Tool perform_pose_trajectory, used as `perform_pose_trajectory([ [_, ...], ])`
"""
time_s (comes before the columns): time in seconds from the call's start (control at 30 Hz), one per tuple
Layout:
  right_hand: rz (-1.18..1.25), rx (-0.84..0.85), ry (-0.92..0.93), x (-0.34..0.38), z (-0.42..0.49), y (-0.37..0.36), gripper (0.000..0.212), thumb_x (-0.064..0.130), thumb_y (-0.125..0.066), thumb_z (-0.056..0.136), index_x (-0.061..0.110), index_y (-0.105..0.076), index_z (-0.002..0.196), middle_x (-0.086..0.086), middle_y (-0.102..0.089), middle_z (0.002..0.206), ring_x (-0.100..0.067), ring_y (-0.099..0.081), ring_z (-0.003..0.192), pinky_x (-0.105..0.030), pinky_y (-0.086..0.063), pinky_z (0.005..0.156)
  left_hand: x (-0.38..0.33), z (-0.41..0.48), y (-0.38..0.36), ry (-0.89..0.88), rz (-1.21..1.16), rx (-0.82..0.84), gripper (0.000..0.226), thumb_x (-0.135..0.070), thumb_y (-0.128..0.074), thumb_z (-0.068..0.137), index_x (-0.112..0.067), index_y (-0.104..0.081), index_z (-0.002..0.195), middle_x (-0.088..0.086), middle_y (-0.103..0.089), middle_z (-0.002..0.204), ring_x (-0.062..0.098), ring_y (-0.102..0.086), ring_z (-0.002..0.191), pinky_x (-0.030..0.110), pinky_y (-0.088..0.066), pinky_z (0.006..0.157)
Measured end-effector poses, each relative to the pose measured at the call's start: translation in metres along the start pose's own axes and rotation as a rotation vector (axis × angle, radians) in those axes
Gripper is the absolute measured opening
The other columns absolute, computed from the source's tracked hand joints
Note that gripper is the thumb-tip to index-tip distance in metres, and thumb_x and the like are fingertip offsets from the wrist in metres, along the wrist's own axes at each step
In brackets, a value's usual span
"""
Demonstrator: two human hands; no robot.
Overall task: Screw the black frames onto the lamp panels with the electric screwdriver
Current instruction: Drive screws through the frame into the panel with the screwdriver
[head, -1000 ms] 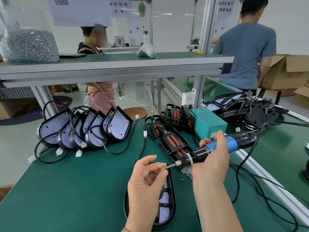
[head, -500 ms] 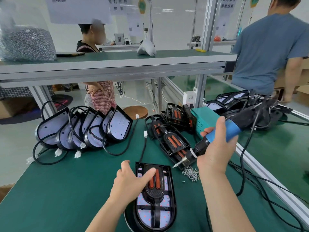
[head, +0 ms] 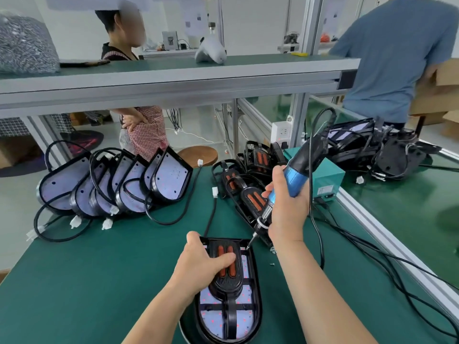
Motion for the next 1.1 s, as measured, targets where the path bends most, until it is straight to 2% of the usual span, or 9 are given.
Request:
perform_pose_trajectory([
  [0.13,-0.022,0.009,-0.034,-0.007,0.001,0.000,0.015,0.035,-0.073,0.090,0.029,-0.065,0.101,0.011,-0.061,0.062,-0.006,-0.058,0.055,-0.018,-0.052,0.059,0.002,0.003,-0.002,0.035,-0.077,0.021,0.061,-0.032,-0.090,0.068,-0.018,-0.040,0.101,0.014,-0.069,0.099,0.034,-0.071,0.091,0.049,-0.060,0.079],
  [0.3,-0.047,0.033,-0.052,-0.012,0.000,-0.006,0.029,0.050,-0.074,0.075,0.033,-0.066,0.097,0.013,-0.062,0.062,-0.003,-0.059,0.057,-0.024,-0.055,0.064,0.003,0.003,-0.002,0.021,-0.098,0.020,0.061,-0.034,-0.088,0.065,-0.020,-0.040,0.101,0.007,-0.071,0.096,0.030,-0.071,0.092,0.050,-0.059,0.082],
  [0.43,-0.101,0.071,-0.059,-0.010,-0.003,-0.010,0.013,0.060,-0.073,0.069,0.053,-0.067,0.078,0.015,-0.064,0.064,-0.002,-0.060,0.058,-0.030,-0.055,0.069,0.003,0.002,-0.003,0.019,-0.107,0.019,0.058,-0.029,-0.088,0.070,-0.020,-0.040,0.101,0.006,-0.071,0.096,0.029,-0.071,0.092,0.049,-0.058,0.083],
  [0.6,-0.139,0.096,-0.065,-0.008,-0.006,-0.011,0.013,0.064,-0.072,0.067,0.057,-0.065,0.076,0.011,-0.063,0.063,-0.006,-0.060,0.057,-0.028,-0.055,0.068,0.000,0.001,-0.003,0.013,-0.113,0.015,0.058,-0.028,-0.088,0.070,-0.018,-0.040,0.102,0.008,-0.071,0.097,0.030,-0.071,0.093,0.051,-0.058,0.083],
  [0.7,-0.150,0.091,-0.073,-0.007,-0.006,-0.011,0.012,0.065,-0.071,0.067,0.058,-0.065,0.074,0.011,-0.063,0.063,-0.005,-0.060,0.058,-0.035,-0.057,0.074,0.000,0.001,-0.003,0.011,-0.120,0.014,0.058,-0.028,-0.088,0.070,-0.019,-0.040,0.101,0.008,-0.070,0.098,0.030,-0.070,0.093,0.051,-0.058,0.083],
  [0.93,-0.145,0.146,-0.076,-0.011,-0.008,-0.016,0.009,0.058,-0.072,0.072,0.052,-0.068,0.077,0.014,-0.062,0.061,-0.001,-0.058,0.057,-0.033,-0.054,0.071,0.001,0.000,-0.003,0.018,-0.137,0.025,0.059,-0.031,-0.087,0.068,-0.020,-0.040,0.101,0.006,-0.071,0.098,0.029,-0.071,0.091,0.051,-0.059,0.081],
  [1.0,-0.142,0.151,-0.076,-0.013,-0.007,-0.015,0.021,0.057,-0.073,0.072,0.040,-0.067,0.083,0.013,-0.061,0.062,-0.002,-0.058,0.057,-0.031,-0.054,0.069,0.001,-0.001,-0.003,0.023,-0.147,0.031,0.059,-0.031,-0.087,0.067,-0.020,-0.040,0.101,0.007,-0.071,0.099,0.030,-0.072,0.091,0.052,-0.059,0.082],
  [1.1,-0.135,0.161,-0.054,-0.015,-0.006,-0.014,0.039,0.059,-0.072,0.069,0.031,-0.063,0.094,0.012,-0.061,0.064,-0.006,-0.057,0.057,-0.022,-0.053,0.063,0.001,-0.001,-0.003,0.026,-0.174,0.032,0.063,-0.034,-0.086,0.061,-0.021,-0.041,0.102,0.009,-0.073,0.097,0.032,-0.073,0.088,0.052,-0.059,0.081],
])
Point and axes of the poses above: each hand's wrist, its own z-axis towards the middle knuckle, its own y-axis out of the back of the hand, x = y × z, the point moved 3 cm from there along z, towards the middle knuckle
